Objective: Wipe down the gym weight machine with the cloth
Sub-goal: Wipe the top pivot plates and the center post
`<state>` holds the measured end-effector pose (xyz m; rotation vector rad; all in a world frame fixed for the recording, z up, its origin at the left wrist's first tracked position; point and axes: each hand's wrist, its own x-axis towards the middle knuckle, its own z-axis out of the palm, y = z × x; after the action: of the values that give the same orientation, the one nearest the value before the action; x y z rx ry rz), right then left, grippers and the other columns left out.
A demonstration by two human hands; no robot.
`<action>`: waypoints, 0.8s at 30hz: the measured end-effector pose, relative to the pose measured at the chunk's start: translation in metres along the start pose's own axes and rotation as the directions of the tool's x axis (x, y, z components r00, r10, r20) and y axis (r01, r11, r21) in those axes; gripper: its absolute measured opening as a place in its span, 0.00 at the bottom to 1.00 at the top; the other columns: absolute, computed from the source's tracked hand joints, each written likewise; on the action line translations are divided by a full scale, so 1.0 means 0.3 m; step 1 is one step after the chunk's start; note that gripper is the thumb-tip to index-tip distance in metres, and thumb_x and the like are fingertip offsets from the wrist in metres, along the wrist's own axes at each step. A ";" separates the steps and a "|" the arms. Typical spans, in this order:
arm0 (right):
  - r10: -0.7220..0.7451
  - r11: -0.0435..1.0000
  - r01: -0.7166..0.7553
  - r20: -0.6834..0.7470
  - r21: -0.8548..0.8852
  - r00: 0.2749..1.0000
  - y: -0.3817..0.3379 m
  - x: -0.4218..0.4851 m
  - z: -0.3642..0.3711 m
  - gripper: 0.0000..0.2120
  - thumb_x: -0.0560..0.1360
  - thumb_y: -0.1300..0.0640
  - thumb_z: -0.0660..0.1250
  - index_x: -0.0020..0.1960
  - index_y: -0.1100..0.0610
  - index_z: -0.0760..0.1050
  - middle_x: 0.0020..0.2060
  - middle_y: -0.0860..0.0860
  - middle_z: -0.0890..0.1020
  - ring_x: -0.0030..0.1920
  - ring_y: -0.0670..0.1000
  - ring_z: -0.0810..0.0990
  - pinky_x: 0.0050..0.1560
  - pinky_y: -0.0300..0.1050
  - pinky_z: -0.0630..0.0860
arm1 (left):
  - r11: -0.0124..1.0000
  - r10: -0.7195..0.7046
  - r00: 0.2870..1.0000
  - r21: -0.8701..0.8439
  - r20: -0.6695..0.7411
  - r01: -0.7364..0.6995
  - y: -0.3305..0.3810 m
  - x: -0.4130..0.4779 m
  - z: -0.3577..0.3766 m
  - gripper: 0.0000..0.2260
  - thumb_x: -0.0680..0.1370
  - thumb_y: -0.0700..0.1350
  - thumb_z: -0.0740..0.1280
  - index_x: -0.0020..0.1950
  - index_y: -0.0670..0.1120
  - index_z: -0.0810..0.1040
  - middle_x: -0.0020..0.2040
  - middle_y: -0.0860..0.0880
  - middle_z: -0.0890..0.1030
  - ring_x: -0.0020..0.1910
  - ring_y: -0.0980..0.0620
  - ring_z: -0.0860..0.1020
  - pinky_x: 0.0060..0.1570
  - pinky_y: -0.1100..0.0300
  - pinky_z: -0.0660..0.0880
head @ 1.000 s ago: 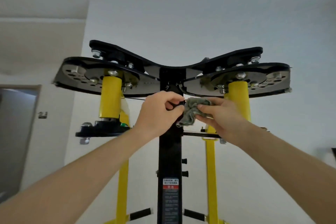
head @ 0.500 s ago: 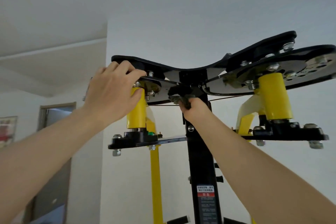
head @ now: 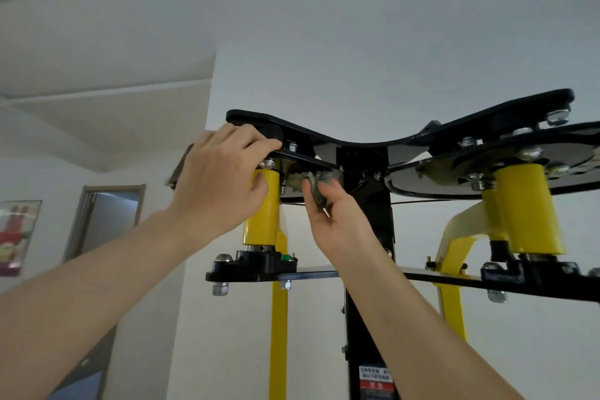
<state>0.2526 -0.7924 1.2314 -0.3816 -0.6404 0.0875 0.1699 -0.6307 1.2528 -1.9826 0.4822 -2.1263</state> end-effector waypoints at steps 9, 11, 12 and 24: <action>-0.272 0.143 0.063 0.021 -0.988 0.962 -0.003 0.237 -0.145 0.16 0.83 0.43 0.56 0.45 0.50 0.76 0.41 0.51 0.77 0.44 0.54 0.77 0.44 0.43 0.73 | 1.000 0.013 0.998 0.004 -0.055 -0.012 -0.011 -0.012 0.026 0.23 0.69 0.36 0.70 0.64 0.47 0.81 0.53 0.49 0.80 0.53 0.45 0.77 0.54 0.49 0.72; -0.272 -0.041 0.005 0.016 -0.999 0.962 0.016 0.292 -0.138 0.19 0.84 0.45 0.54 0.38 0.52 0.70 0.36 0.52 0.77 0.42 0.56 0.78 0.43 0.44 0.74 | 1.000 0.023 0.997 0.004 -0.070 -0.023 -0.012 -0.015 0.031 0.24 0.68 0.36 0.70 0.64 0.47 0.81 0.53 0.49 0.80 0.53 0.45 0.77 0.54 0.49 0.72; -0.272 -0.126 -0.003 0.031 -0.992 0.962 0.033 0.314 -0.133 0.20 0.84 0.44 0.53 0.39 0.54 0.71 0.37 0.54 0.78 0.43 0.57 0.80 0.44 0.45 0.76 | 1.000 0.027 0.997 0.003 -0.075 -0.026 -0.012 -0.016 0.032 0.25 0.68 0.35 0.70 0.64 0.47 0.81 0.53 0.49 0.80 0.53 0.45 0.77 0.54 0.50 0.71; 0.232 0.971 -0.239 -0.146 -0.030 0.962 0.055 0.307 -0.091 0.06 0.82 0.64 0.62 0.56 0.66 0.74 0.66 0.65 0.76 0.68 0.59 0.75 0.64 0.48 0.77 | 1.000 -0.010 0.996 -0.001 -0.092 0.010 -0.006 -0.021 0.043 0.26 0.66 0.35 0.69 0.64 0.47 0.81 0.53 0.49 0.80 0.54 0.46 0.76 0.55 0.52 0.70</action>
<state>0.3433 -0.7676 1.2574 -0.5046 -0.4551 0.2707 0.1836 -0.6281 1.2483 -1.8976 0.4893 -2.2309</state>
